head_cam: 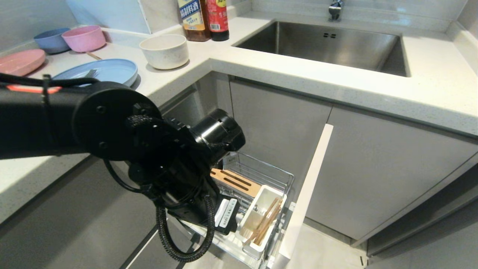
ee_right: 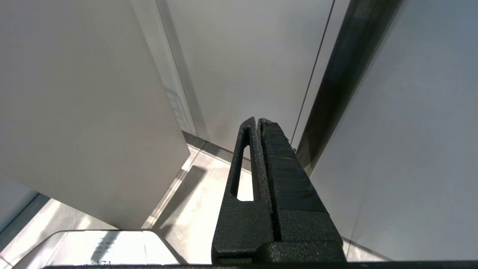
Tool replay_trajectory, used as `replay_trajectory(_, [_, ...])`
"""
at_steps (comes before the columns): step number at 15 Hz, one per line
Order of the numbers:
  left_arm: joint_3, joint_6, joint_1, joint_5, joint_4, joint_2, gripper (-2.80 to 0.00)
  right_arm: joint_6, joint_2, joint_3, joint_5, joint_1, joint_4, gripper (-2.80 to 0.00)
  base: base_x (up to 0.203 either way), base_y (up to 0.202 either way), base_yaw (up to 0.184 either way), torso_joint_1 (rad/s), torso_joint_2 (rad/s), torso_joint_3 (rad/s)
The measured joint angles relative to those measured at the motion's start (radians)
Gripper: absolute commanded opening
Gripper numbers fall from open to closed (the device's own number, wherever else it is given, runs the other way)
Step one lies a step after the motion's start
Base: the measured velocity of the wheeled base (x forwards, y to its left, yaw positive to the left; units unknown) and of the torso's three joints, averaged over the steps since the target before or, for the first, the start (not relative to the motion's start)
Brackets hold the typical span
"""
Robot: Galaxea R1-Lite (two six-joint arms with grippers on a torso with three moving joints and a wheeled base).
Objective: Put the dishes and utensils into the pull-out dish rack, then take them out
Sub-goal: Pick up the fork and place it in the cupboard
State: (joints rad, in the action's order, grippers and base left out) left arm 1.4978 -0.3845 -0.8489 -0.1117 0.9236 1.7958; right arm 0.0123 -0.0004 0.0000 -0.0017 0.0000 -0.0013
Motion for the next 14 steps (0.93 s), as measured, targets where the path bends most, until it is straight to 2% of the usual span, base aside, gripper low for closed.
replay_trajectory(4, [-0.016, -0.041, 0.001, -0.133, -0.004, -0.124, -2.8, 0.0, 0.0, 0.0, 0.0, 0.0, 0.0, -2.8, 0.0, 0.0, 0.0, 0.0, 0.0, 0.0])
replay_trajectory(8, [0.012, -0.072, 0.038, -0.315, -0.021, -0.249, -2.8, 0.0, 0.0, 0.0, 0.0, 0.0, 0.0, -2.8, 0.0, 0.0, 0.0, 0.0, 0.0, 0.0])
replay_trajectory(10, [0.047, -0.05, 0.108, -0.369, -0.037, -0.306, -2.8, 0.0, 0.0, 0.0, 0.0, 0.0, 0.0, -2.8, 0.0, 0.0, 0.0, 0.0, 0.0, 0.0])
replay_trajectory(14, [0.101, 0.08, 0.321, -0.377, -0.116, -0.402, -2.8, 0.0, 0.0, 0.0, 0.0, 0.0, 0.0, -2.8, 0.0, 0.0, 0.0, 0.0, 0.0, 0.0])
